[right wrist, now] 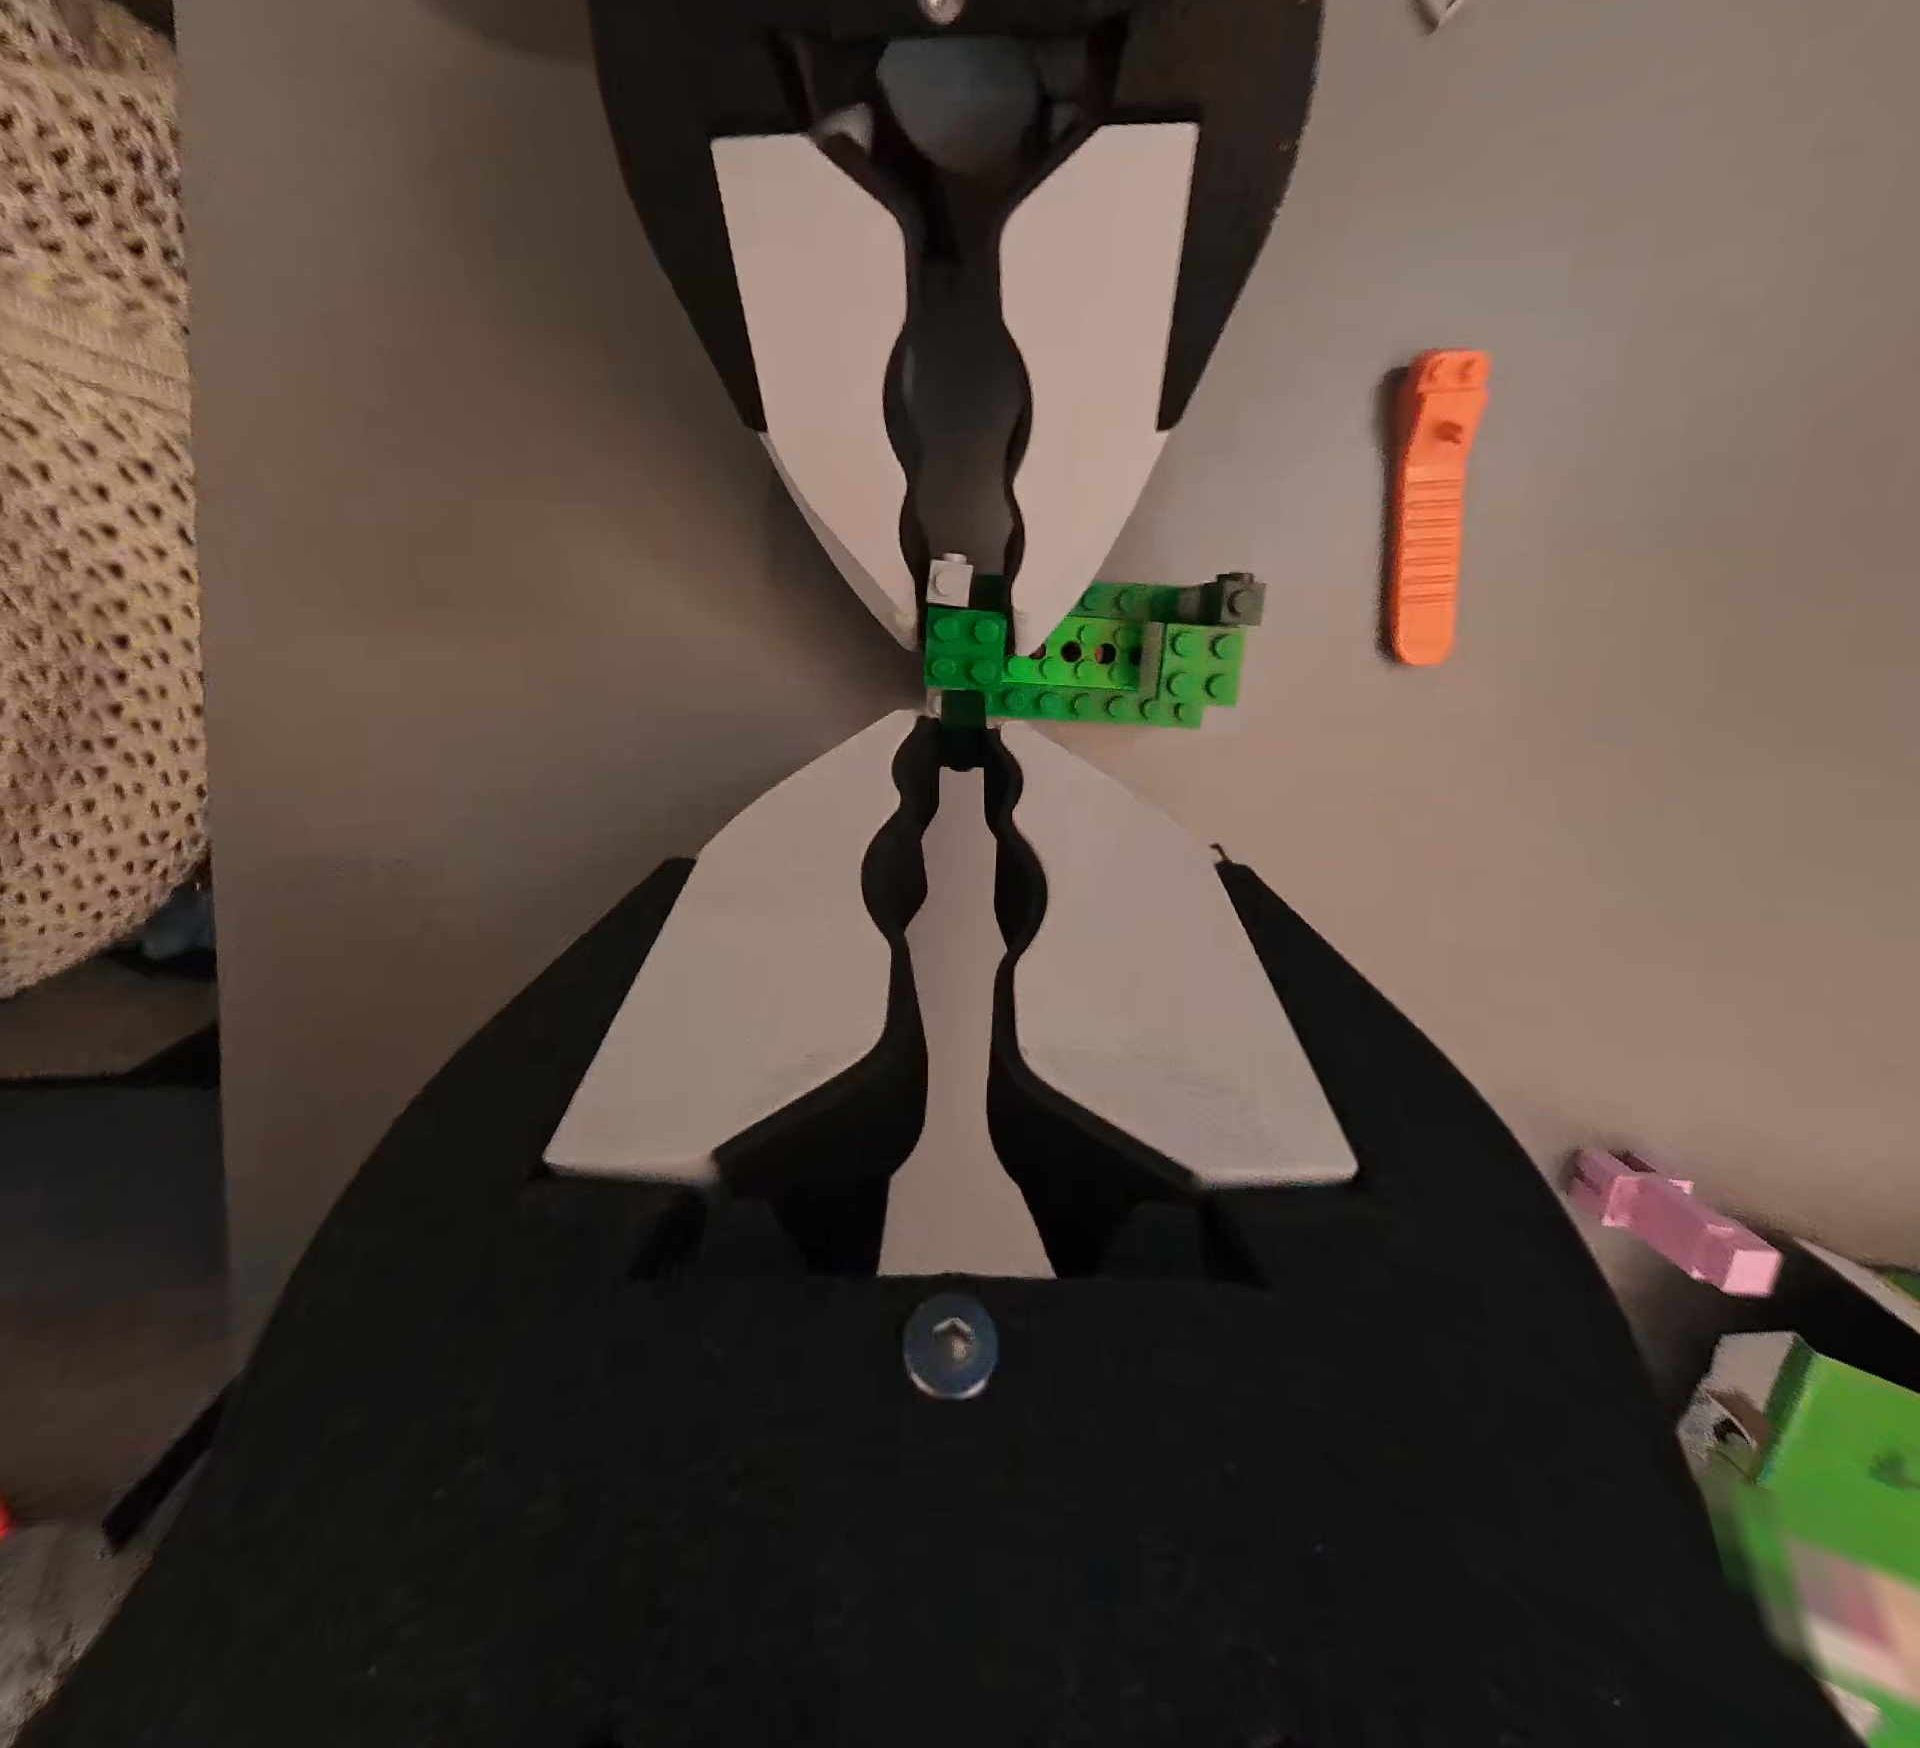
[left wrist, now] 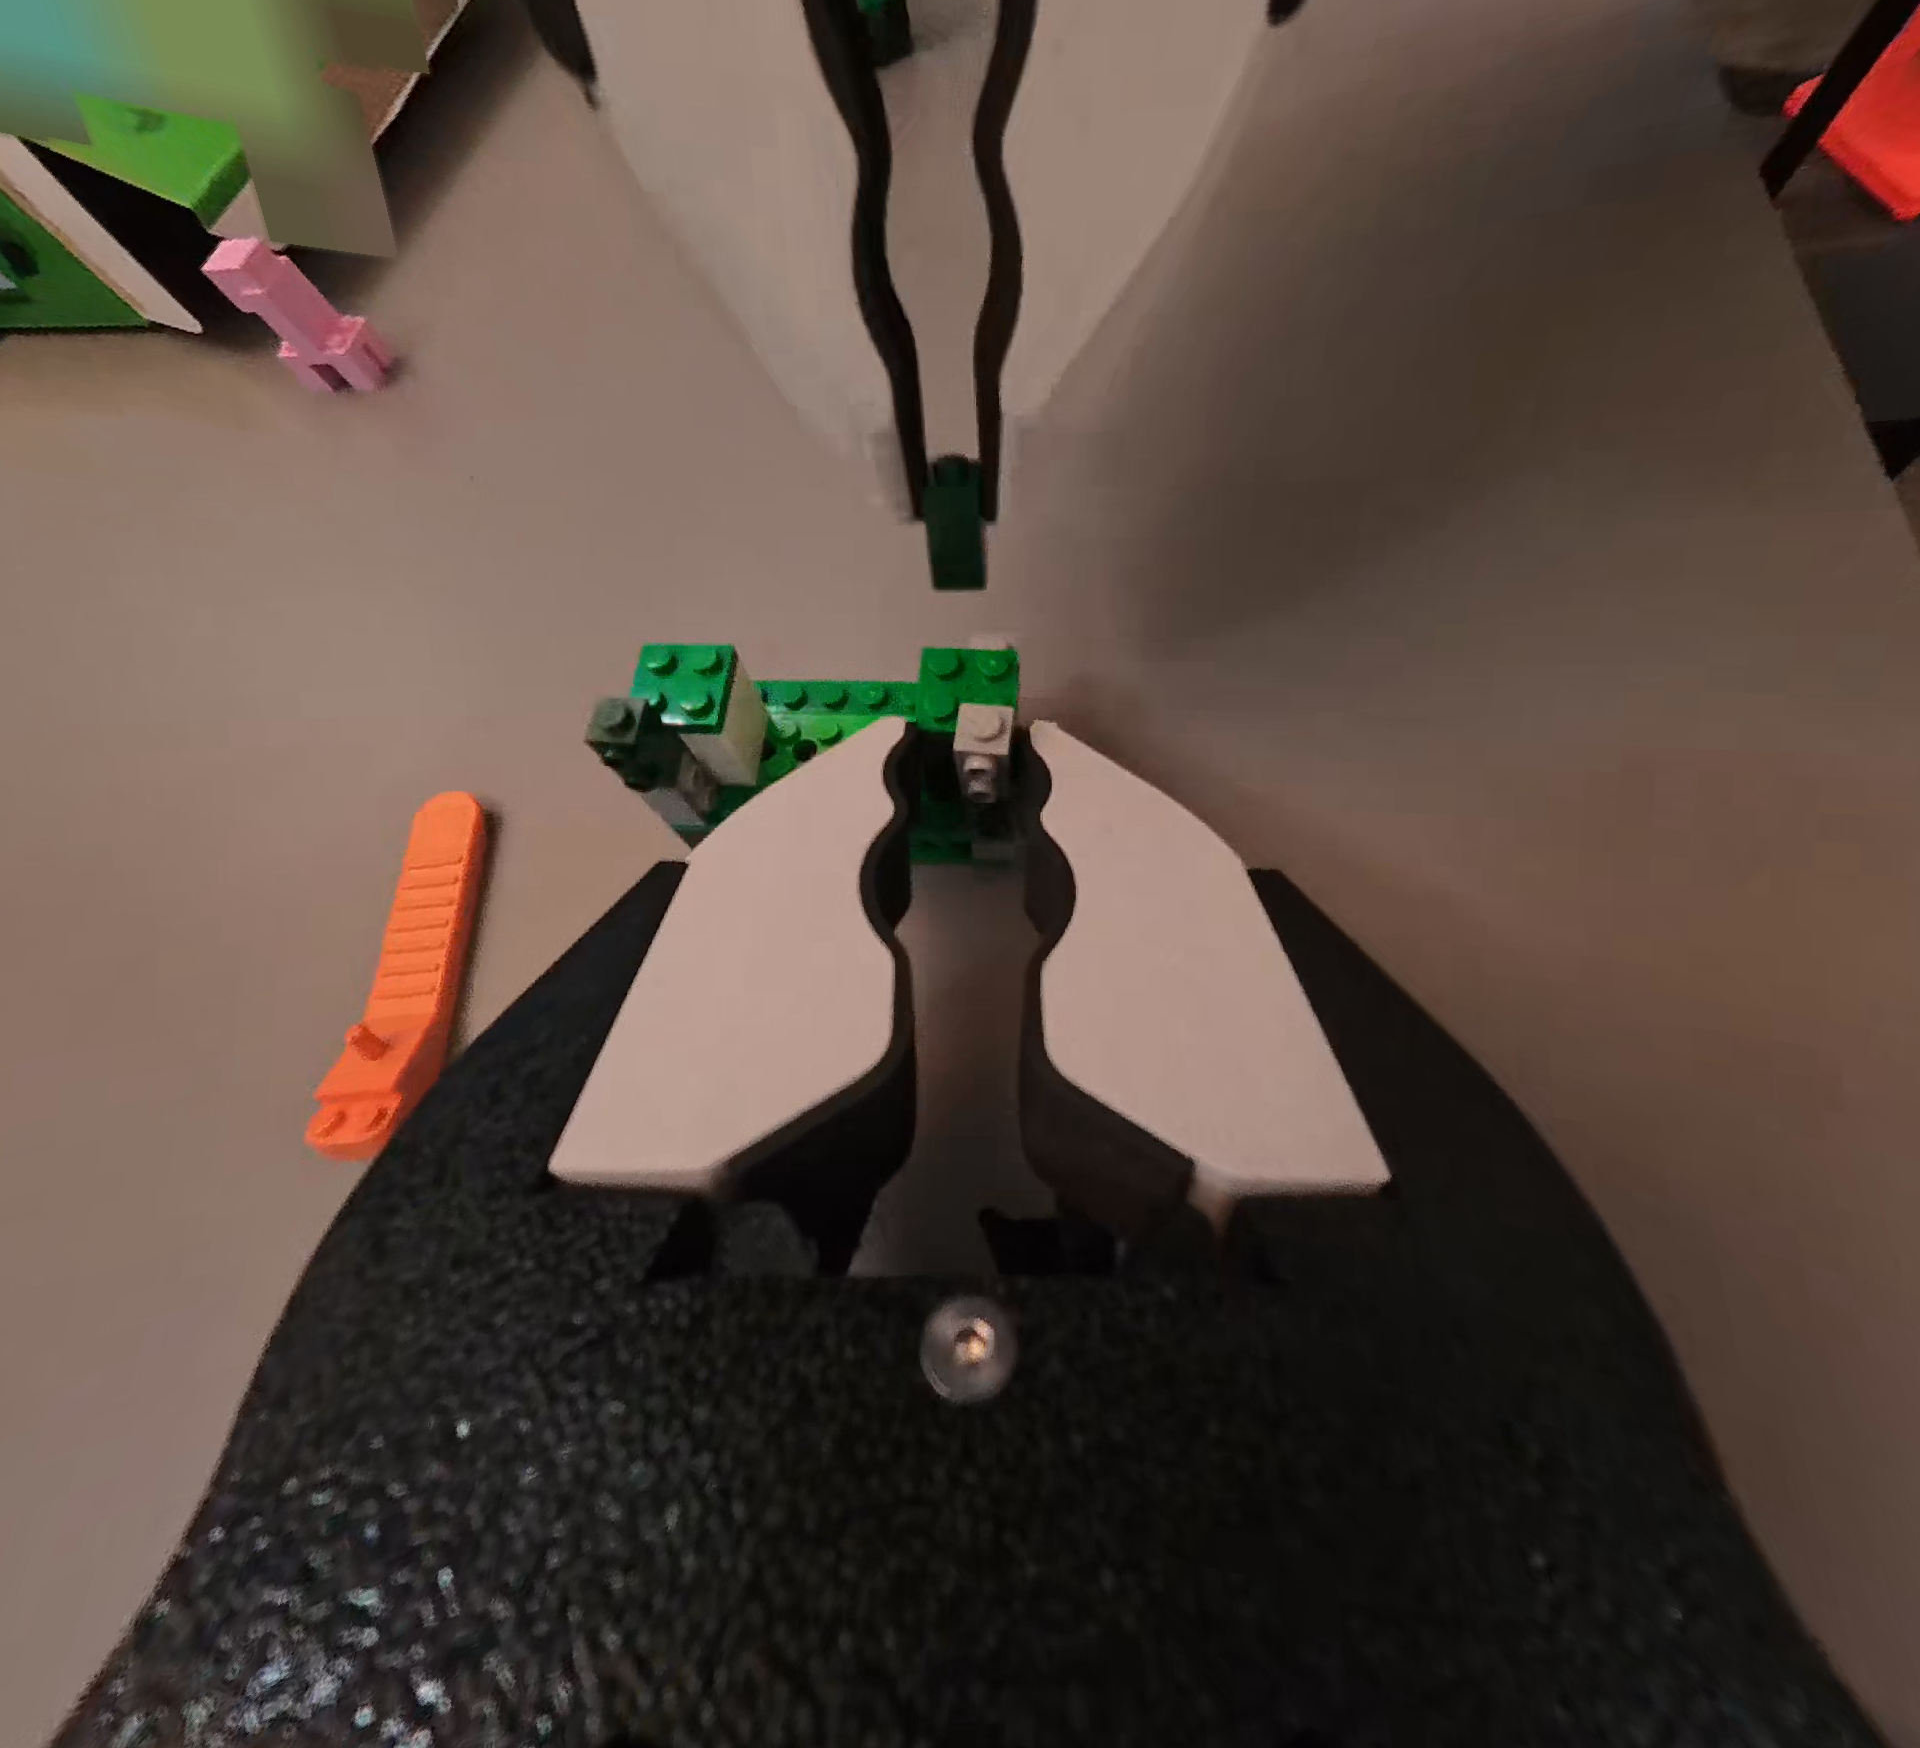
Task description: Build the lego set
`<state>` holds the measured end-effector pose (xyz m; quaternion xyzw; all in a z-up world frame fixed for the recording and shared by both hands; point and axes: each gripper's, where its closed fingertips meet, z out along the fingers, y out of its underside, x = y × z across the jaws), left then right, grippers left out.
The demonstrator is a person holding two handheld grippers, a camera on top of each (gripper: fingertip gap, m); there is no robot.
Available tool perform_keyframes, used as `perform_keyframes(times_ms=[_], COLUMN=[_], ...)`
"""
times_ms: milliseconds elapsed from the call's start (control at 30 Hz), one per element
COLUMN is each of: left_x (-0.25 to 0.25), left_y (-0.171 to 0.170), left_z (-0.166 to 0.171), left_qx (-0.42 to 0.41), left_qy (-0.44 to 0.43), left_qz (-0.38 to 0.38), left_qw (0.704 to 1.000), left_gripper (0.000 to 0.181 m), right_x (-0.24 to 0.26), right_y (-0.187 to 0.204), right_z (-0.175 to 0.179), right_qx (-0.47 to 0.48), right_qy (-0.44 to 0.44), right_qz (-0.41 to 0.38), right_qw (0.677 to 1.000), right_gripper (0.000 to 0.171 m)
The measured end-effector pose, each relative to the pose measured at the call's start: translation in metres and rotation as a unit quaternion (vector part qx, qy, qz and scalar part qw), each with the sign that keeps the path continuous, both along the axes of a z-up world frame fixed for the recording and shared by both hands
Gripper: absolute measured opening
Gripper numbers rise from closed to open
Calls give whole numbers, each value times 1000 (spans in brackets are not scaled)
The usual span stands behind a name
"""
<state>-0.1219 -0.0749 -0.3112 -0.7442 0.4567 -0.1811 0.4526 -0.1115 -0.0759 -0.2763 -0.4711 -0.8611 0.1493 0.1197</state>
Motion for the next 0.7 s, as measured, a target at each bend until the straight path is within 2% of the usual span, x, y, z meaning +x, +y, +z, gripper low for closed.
perform_keyframes(times_ms=[133, 333, 700], left_x=[-1, -1, -1], left_y=[0, 0, 1], left_z=[0, -1, -1], left_qx=[-6, -13, -23], left_qy=[-2, -6, -11], left_qz=[2, 4, 5], left_qw=[1000, 1000, 1000], left_gripper=[17, 17, 17], right_x=[4, 0, 3], right_y=[-5, -1, -1], right_z=[-7, -12, -15], right_qx=[20, 61, 57], right_qy=[-64, -89, -121], right_qz=[-1, -3, -5], right_qw=[998, 994, 991], right_gripper=[8, 8, 8])
